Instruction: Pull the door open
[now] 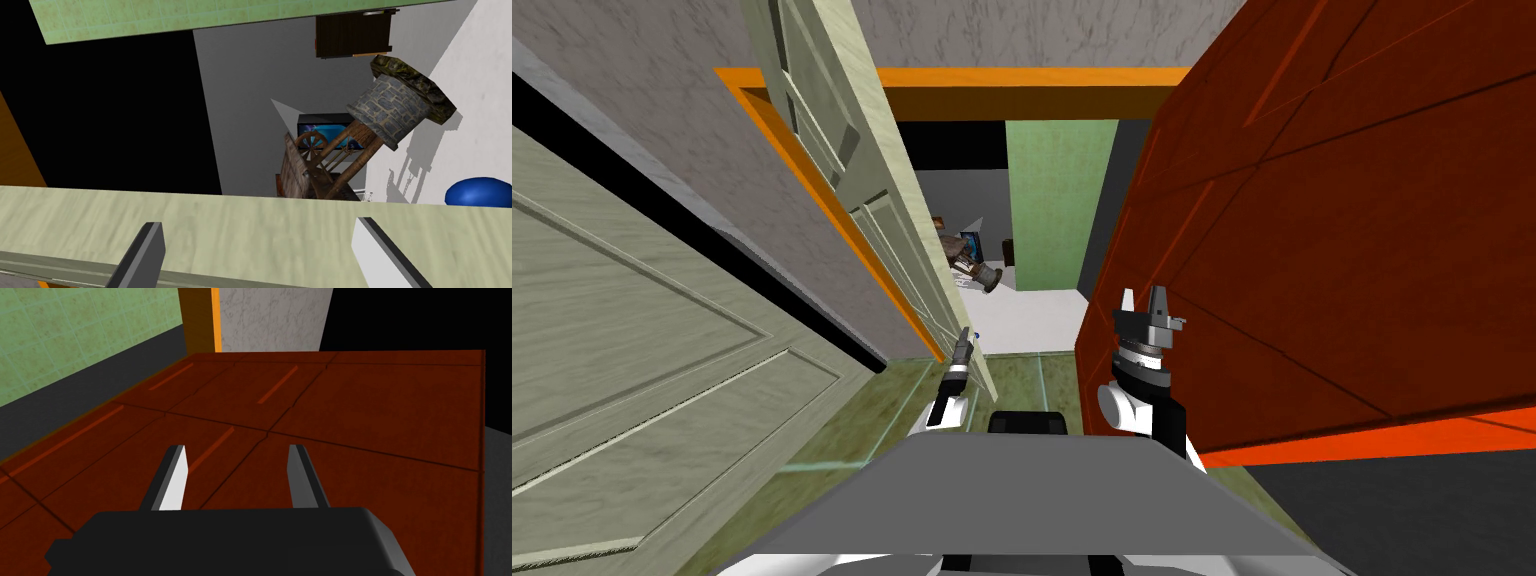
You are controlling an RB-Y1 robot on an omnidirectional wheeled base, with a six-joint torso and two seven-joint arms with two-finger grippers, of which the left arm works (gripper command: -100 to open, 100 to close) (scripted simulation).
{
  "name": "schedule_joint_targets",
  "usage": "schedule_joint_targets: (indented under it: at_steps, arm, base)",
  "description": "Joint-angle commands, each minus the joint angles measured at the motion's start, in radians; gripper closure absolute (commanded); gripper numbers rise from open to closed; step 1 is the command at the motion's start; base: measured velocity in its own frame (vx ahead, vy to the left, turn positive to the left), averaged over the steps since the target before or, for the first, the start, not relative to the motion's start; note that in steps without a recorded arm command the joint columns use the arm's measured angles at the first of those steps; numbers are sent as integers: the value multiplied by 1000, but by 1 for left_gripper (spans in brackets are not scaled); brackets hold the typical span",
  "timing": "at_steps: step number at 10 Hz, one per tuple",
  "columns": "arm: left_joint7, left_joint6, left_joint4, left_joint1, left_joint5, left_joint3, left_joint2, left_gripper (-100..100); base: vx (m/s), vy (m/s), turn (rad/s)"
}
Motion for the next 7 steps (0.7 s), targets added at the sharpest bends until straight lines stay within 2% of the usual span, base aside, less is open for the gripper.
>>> schedule_joint_targets:
  at_steps: [1,2,4,7]
  arm:
    - [4,2,36,-8,1,4,1,-100]
    - [5,-1,55,-14,1,4,0,-100]
    - [5,-1,55,-14,1,4,0,-100]
    - [9,-10,109,-30,1,4,-5,-100]
  base:
    - [94,-6,-35]
    - [95,-4,-40]
    - [45,-1,-13]
    - [65,2,-21]
